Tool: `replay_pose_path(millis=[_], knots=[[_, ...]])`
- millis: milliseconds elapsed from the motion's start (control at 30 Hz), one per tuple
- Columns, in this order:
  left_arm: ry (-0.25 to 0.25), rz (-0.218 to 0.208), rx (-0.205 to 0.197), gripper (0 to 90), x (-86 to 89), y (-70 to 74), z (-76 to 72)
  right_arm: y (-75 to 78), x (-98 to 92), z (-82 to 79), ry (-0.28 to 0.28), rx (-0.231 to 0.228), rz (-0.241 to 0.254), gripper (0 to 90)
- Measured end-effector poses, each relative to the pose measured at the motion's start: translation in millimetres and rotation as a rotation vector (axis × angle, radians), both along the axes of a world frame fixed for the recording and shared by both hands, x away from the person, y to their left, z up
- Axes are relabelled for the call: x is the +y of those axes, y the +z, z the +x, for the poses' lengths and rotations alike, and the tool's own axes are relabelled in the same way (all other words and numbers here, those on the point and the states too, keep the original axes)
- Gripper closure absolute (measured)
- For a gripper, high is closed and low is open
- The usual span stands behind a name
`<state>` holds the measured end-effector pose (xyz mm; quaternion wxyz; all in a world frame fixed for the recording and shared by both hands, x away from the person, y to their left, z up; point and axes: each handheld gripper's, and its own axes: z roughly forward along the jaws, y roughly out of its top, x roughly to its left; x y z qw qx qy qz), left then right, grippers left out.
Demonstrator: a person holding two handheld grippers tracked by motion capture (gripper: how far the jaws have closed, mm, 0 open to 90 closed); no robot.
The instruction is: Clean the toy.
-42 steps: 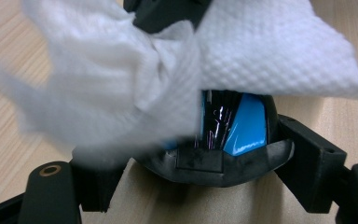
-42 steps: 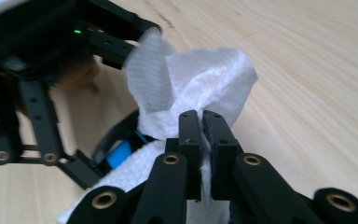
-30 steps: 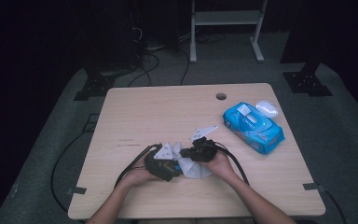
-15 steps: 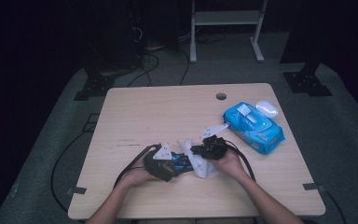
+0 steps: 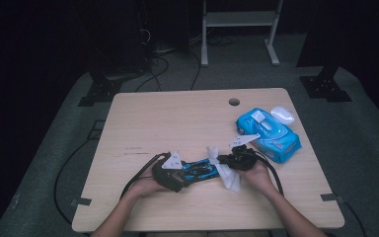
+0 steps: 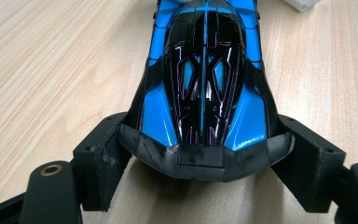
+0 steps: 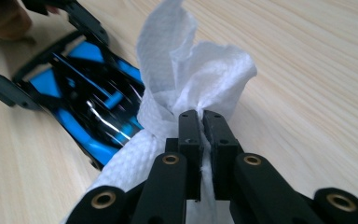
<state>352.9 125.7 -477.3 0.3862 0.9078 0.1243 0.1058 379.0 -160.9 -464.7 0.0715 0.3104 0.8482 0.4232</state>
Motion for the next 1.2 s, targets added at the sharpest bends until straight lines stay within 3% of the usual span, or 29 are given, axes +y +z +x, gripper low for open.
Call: replay_pose_path(millis=[167,300,367,467,500,633,767,867,1033,1200], knots=[[-0.004,0.002,-0.005,23.4,1.3,-0.3,-0.2,4.3,28.7,2.5,0.053,-0.025,0.011,85.5],[-0.005,0.002,-0.002,23.6,2.0,-0.2,-0.2,4.4,33.6,5.8,0.067,-0.043,0.003,85.6],[-0.004,0.003,-0.002,23.5,1.9,-0.2,-0.2,4.0,28.9,6.5,0.062,-0.037,0.011,85.6],[-0.004,0.002,-0.002,23.6,1.9,-0.2,-0.3,4.8,16.0,3.8,0.043,-0.044,-0.024,85.5],[-0.003,0.003,-0.003,23.5,1.8,-0.1,-0.3,0.8,3.3,1.5,0.027,-0.031,-0.040,85.5],[-0.002,0.001,-0.001,23.5,1.9,-0.3,0.0,-3.3,-15.4,-3.6,-0.003,0.005,-0.004,85.5],[-0.001,0.001,0.000,23.5,1.8,-0.3,0.0,-6.8,-21.3,-15.6,0.023,0.026,0.001,85.5],[-0.001,0.001,0.000,23.4,1.9,-0.3,0.3,-5.3,-18.1,-24.2,0.044,0.023,0.003,85.6],[0.003,0.004,-0.003,23.2,1.8,-0.2,0.7,0.1,-6.5,-22.7,0.060,0.021,0.040,85.6],[0.004,-0.002,0.000,23.1,2.6,-0.5,0.5,1.6,16.5,-23.4,0.103,0.004,0.039,85.6]])
